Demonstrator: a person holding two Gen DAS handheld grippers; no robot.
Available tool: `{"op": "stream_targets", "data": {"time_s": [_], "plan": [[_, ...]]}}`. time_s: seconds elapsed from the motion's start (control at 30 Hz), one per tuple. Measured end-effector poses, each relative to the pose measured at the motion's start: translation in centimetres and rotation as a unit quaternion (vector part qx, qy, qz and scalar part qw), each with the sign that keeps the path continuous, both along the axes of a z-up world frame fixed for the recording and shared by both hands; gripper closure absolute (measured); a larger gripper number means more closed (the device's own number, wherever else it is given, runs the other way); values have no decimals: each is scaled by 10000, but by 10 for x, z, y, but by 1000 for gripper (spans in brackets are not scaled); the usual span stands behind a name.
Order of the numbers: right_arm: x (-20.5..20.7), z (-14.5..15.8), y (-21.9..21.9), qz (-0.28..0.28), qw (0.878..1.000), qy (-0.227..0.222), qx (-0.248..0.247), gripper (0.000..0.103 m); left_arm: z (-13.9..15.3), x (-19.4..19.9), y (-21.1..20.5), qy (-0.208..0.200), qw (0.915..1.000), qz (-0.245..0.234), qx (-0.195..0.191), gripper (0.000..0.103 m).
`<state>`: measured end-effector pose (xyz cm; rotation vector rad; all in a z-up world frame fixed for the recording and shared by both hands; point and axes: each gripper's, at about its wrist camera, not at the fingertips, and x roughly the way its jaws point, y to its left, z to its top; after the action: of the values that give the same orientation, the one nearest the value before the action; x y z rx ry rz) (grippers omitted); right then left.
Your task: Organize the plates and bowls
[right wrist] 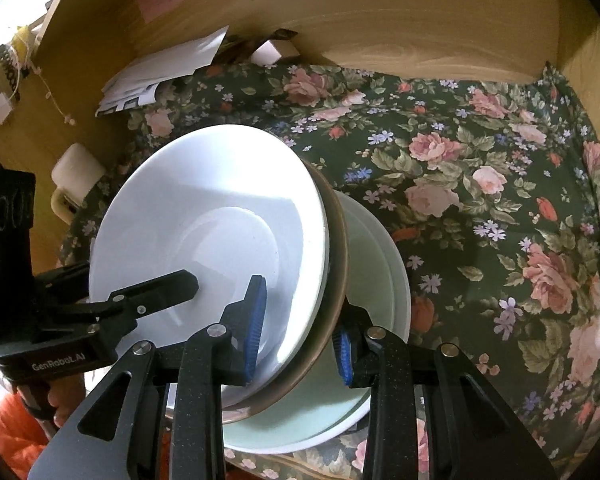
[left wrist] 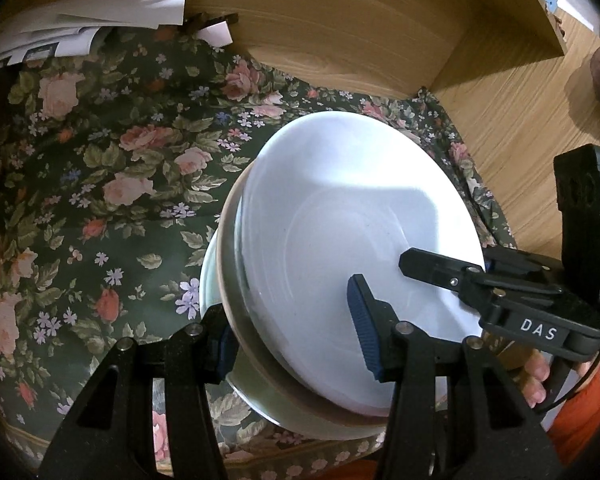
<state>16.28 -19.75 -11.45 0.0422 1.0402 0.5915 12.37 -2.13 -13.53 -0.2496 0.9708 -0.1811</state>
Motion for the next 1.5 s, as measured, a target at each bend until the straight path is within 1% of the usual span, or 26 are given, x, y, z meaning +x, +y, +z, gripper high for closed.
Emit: {"op": "stream_targets", "data": {"time_s": [0.07,0.2,0.27,0.37,0.43,0.57,0.7,0.83,0.93,0.97,1.03,1.1,1.13,1.17,1.23,1.3,1.37,1.5], "plan": [[2,-2,-1,-8,10000,52,41,74,-1,2,0,7,10000,-23,4,53],[2,-4,-1,7,9998,104,163,70,-3,4,5,91,9998,-26,-170,53],[1,-4,0,60,9999,59,151,67,-4,5,6,91,9997,-47,-211,53],[-1,-4,2,98,9999,-42,71,65,-4,5,7,47,9997,-60,-221,53],[-2,-1,0,93,9999,-141,20,62,-1,2,9,-78,9999,26,-97,52],[-12,11,-7,-40,9985,-547,-70,50,6,-2,16,-230,9995,214,46,51],[-22,28,-12,-152,9958,-897,44,49,21,-12,19,-581,9974,386,198,51],[-37,49,-18,-203,9911,-1297,242,49,46,-28,16,-1060,9929,466,285,50],[-49,62,-20,-213,9858,-1632,322,49,69,-47,10,-1590,9846,559,466,44],[-56,67,-20,-209,9831,-1786,353,49,74,-51,9,-1710,9823,583,505,42],[-64,74,-21,-191,9794,-1968,411,49,87,-65,6,-2032,9749,666,612,41],[-74,82,-23,-175,9751,-2160,480,45,96,-76,3,-2257,9690,730,688,38],[-81,86,-23,-177,9718,-2293,518,41,101,-82,1,-2378,9654,774,739,37],[-85,88,-23,-188,9693,-2392,531,39,107,-90,-2,-2539,9603,822,813,36],[-97,95,-25,-199,9627,-2644,545,38,114,-100,-8,-2762,9524,886,941,33],[-107,99,-26,-209,9577,-2815,566,33,120,-111,-12,-2932,9460,925,1032,26],[-118,104,-29,-243,9511,-3015,629,24,124,-121,-15,-3081,9402,969,1084,20],[-135,109,-30,-317,9386,-3386,580,16,128,-139,-25,-3377,9266,1066,1262,11]]}}
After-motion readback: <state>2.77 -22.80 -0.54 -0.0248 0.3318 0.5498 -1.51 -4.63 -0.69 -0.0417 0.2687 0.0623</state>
